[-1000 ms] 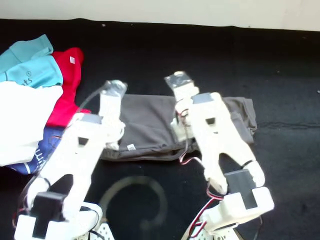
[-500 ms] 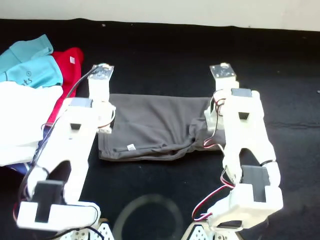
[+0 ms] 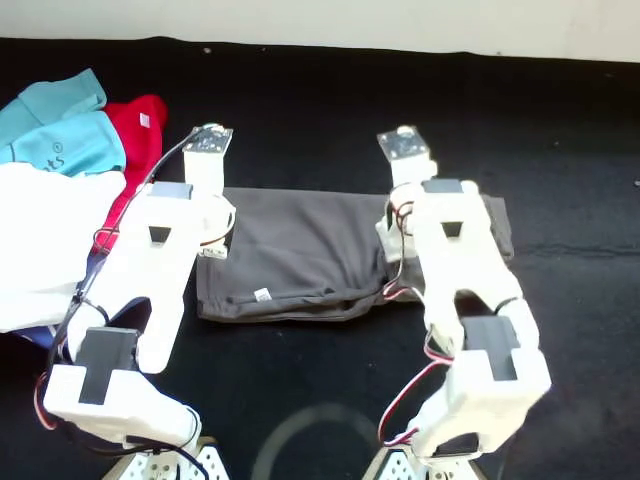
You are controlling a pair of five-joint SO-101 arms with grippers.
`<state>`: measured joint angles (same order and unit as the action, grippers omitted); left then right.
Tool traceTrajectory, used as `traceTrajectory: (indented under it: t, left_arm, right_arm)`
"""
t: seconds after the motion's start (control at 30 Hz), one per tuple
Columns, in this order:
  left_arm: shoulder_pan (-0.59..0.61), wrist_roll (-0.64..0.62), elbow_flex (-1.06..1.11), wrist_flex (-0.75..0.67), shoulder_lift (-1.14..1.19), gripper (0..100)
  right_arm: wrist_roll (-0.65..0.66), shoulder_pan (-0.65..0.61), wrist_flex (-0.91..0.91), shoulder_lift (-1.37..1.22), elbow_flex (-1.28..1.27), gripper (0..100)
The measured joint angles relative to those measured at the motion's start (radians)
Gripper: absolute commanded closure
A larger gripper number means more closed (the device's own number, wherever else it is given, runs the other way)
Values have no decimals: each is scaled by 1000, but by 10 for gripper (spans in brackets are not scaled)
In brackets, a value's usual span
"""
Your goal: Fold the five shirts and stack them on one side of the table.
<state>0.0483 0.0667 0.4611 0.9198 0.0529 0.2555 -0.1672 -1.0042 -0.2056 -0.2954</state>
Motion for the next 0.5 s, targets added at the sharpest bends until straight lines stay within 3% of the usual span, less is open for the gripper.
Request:
traceTrajectory:
  t: [0.23,0.5]
  left_arm:
    - [0,0,0,0,3,981]
    - [75,0,-107,32,11,829]
  right_arm:
    - [0,9,-31,3,69,991]
    - [0,144,-196,290,140,972]
